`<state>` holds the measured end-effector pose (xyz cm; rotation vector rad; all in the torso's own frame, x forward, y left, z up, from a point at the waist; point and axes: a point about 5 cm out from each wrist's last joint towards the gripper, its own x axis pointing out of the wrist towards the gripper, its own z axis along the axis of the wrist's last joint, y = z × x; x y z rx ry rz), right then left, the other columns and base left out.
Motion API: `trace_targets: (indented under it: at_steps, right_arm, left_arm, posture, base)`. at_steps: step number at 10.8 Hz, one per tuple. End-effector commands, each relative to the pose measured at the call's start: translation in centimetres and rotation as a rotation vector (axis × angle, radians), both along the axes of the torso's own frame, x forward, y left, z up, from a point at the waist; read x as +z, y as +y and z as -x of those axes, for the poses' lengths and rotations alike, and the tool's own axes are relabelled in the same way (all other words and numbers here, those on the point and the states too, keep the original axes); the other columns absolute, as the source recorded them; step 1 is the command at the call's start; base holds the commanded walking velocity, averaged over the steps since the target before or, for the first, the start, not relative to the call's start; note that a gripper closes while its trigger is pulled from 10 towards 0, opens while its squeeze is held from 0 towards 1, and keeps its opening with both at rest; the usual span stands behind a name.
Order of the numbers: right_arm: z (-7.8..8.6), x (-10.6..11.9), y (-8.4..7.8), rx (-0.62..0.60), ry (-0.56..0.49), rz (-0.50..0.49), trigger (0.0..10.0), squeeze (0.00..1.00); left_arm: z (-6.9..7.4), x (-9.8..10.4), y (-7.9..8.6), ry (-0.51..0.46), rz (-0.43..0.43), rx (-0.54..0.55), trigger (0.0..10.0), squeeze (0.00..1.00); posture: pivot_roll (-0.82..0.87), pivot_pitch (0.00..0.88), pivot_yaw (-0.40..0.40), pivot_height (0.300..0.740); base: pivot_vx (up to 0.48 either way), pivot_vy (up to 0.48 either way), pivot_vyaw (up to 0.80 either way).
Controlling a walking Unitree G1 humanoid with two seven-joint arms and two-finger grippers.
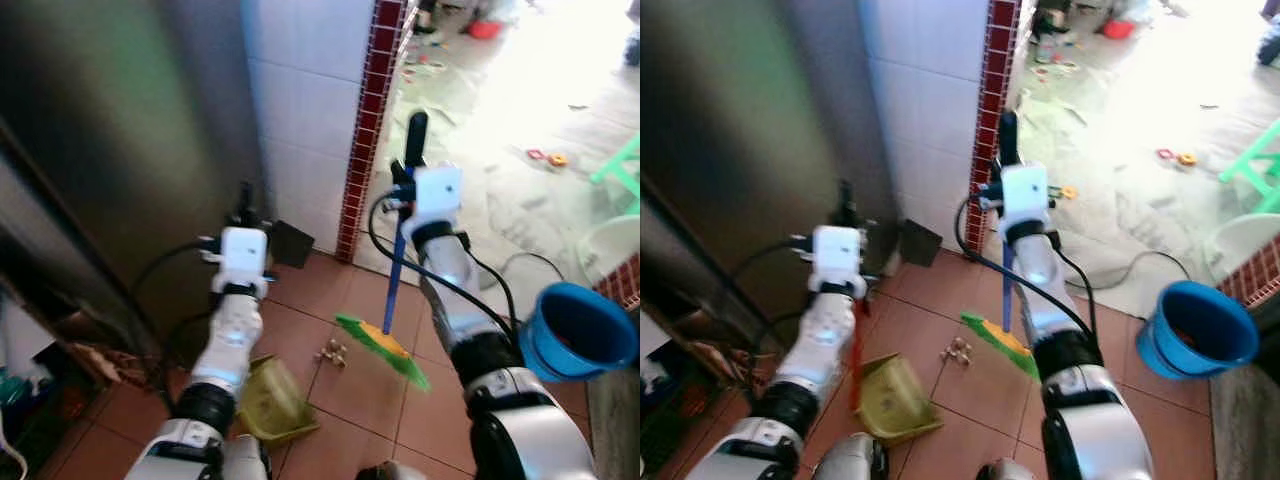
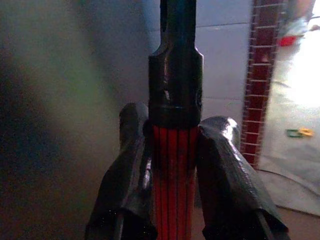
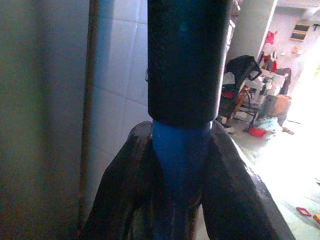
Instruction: Sweep floor
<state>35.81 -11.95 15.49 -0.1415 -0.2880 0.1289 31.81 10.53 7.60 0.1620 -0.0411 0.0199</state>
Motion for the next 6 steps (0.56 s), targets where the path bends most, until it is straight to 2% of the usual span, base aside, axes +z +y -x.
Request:
trace_targets:
  at_steps: [1,2,4,6]
  right_arm:
    - [-0.5,1.5,0.8,0.009,-0.043,-0.019,10.0,0.00]
    - [-0.4,1.6,1.4,0.015,-0.021,-0.071,10.0,0.00]
    - [0.2,0.0,2.9,0.049,0.072,-0.165,10.0,0.00]
    - [0.5,-0.6,4.2,0.085,0.138,-0.238,10.0,0.00]
  left_arm:
    - [-0.6,0.6,-0.4,-0.018,0.033,-0.025,10.0,0.00]
    - [-0.6,0.5,-0.9,-0.005,0.017,-0.046,10.0,0.00]
    - [-0.5,-0.1,-2.3,0.032,0.008,-0.084,10.0,0.00]
    - [-0.5,-0.4,-3.2,0.056,0.027,-0.122,10.0,0.00]
  posture:
    - [-0.05,0.051,-0.053,0.740]
    - [-0.05,0.064,-0.050,0.740]
    - [-0.07,0.108,-0.044,0.740]
    - [-0.08,0.131,-0.040,0.740]
  base:
    - [0.000,0.000,0.00]
    - [0.000,0.000,0.00]
    - [0.000,0.000,0.00]
    - [0.000,0.000,0.00]
